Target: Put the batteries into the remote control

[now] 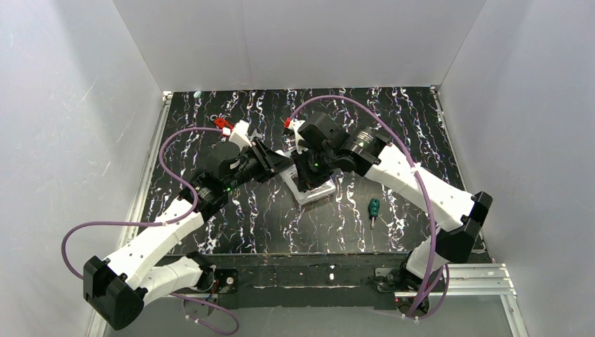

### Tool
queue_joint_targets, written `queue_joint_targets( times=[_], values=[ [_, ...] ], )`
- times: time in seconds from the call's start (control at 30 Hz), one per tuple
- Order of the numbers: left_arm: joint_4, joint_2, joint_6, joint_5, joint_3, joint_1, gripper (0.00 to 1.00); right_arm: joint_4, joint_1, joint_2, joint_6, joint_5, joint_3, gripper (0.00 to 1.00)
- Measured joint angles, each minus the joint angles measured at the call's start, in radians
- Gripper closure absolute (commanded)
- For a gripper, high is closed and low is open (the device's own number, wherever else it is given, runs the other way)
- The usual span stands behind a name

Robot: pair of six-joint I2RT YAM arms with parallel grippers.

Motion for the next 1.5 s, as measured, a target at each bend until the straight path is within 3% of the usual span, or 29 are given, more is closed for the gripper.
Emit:
queue_joint_targets(
  times=[0.4,0.6,0.83,1.0,1.27,1.5],
  values=[
    [-0.004,0.001,0.006,-0.009,0.0,0.006,1.0,-0.011,0.0,0.032,-0.012,0.002,0.025,0.99],
    [-0.001,0.01,0.0,-0.006,0.0,0.007,1.0,-0.031,0.0,0.046,-0.014,0.007,0.043,0.88],
    [-0.005,0.016,0.0,-0.004,0.0,0.007,1.0,-0.053,-0.005,0.07,-0.014,0.004,0.06,0.92],
    [-0.002,0.016,0.0,-0.003,0.0,0.008,1.0,-0.062,-0.011,0.076,-0.011,-0.009,0.071,0.87],
    [-0.003,0.016,0.0,-0.001,0.0,0.008,1.0,-0.082,-0.021,0.096,-0.011,-0.034,0.095,0.89],
    [0.013,0.027,0.0,0.007,0.0,0.006,1.0,-0.11,-0.033,0.113,-0.013,-0.055,0.122,0.81]
  ],
)
